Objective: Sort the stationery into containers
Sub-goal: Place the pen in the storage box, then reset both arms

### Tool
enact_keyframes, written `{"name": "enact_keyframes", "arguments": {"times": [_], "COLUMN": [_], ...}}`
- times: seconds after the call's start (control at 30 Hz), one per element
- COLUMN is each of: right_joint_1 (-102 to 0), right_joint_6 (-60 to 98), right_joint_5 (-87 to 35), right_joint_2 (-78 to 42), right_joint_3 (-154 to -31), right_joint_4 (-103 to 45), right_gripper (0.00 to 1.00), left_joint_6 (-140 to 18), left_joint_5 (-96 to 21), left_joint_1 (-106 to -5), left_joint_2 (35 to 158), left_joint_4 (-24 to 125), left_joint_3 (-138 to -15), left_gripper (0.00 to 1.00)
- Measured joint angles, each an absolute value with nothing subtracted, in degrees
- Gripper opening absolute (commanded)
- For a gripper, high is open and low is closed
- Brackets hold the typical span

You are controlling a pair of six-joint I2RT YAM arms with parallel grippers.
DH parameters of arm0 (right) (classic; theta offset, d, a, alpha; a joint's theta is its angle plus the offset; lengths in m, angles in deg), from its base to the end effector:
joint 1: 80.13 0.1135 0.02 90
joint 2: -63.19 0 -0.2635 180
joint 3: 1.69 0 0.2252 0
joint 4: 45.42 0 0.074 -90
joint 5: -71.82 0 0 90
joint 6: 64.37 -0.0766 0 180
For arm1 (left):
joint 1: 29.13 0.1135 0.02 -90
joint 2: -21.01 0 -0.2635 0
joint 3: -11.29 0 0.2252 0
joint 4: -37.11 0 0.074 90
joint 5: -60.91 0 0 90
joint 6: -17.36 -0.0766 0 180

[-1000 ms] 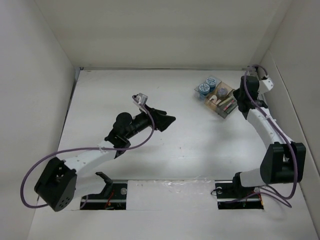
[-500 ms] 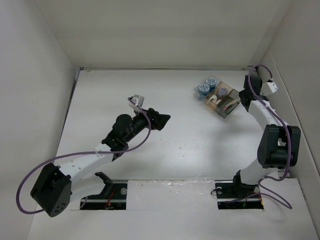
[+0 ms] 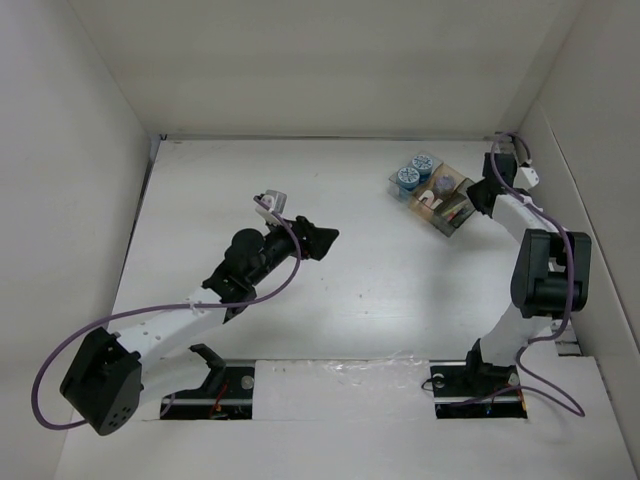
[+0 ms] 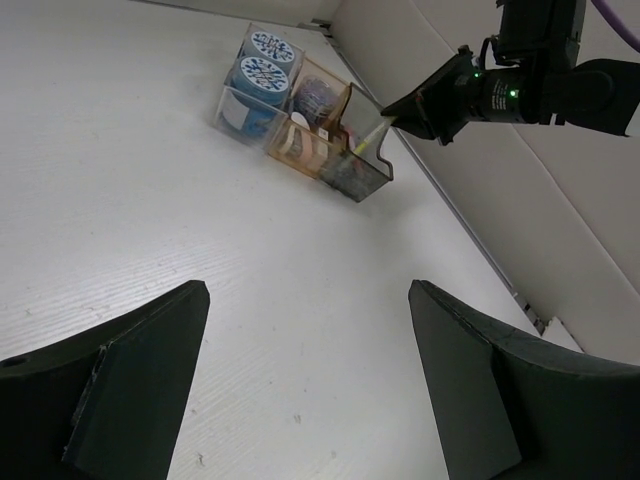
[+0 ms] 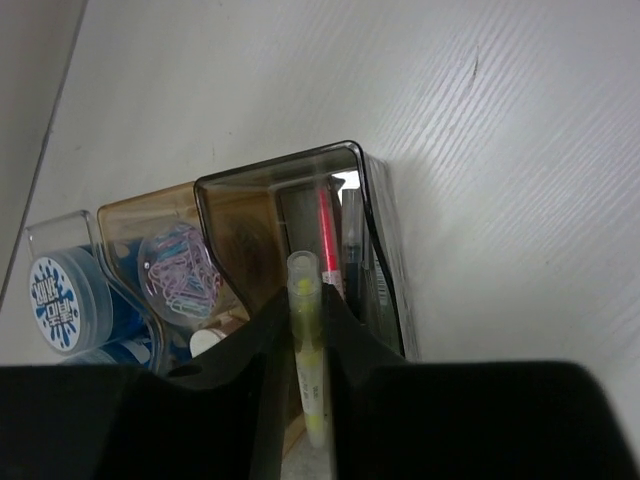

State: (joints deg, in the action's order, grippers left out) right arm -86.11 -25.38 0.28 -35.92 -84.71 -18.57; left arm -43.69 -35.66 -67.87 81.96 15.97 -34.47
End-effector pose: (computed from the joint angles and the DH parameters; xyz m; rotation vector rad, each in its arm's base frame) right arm 0.3808 -0.0643 0.2114 1.2230 1.9167 0.0377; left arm 0.1963 -0.1687 0.3004 0.2310 1.5387 -1.0337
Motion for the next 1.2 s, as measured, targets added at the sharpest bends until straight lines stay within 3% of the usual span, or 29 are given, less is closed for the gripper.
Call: {"name": "enact_keyframes", "arguments": {"times": [0.17, 0.2, 0.33, 0.53, 0.7, 0.73, 0.8, 1.2], "right_joint_1": [-86.4, -86.4, -86.5, -86.5, -84.0, -81.6, -77.5, -55.7], "right_joint_6": [-25.7, -25.7, -25.6, -25.6, -25.6, -25.4, -25.1, -22.3], "right_joint_5": [-1.4, -1.7, -2.0, -2.4, -2.1, -2.1, -1.9, -5.4], "right_joint_2": [-36.0, -36.0, -35.8, -30.4, -15.1, -10.6, -6.4, -2.3], "right_joint_3": [-84.8, -84.8, -84.8, -84.3, -77.4, -74.9, -72.3, -59.0], "right_joint_4": [-18.9, -18.9, -18.9, -18.8, -22.7, -24.1, -25.8, -26.7], "right_gripper": [0.6, 0.72, 0.87, 0.89, 1.0, 1.0, 1.0, 1.0], "left_joint_6": [-43.7, -43.7, -43.7, -43.7, -43.6, -43.4, -42.8, -39.5], "left_joint_5": [-35.1, -35.0, -35.0, -34.3, -32.9, -32.5, -31.7, -25.3], "left_joint_1": [-67.9, -67.9, -67.9, -67.9, -67.9, -67.9, -67.9, -67.9], "left_joint_2": [81.2, 81.2, 81.2, 80.0, 75.1, 73.8, 71.5, 71.0], "left_joint_4": [16.1, 16.1, 16.2, 16.4, 14.5, 14.0, 13.0, 11.6], "left_joint_3": [-34.0, -33.9, -33.9, -33.5, -29.6, -28.5, -26.8, -25.9], "left_gripper": [0.8, 0.8, 0.8, 0.8, 0.86, 0.93, 0.99, 0.98]}}
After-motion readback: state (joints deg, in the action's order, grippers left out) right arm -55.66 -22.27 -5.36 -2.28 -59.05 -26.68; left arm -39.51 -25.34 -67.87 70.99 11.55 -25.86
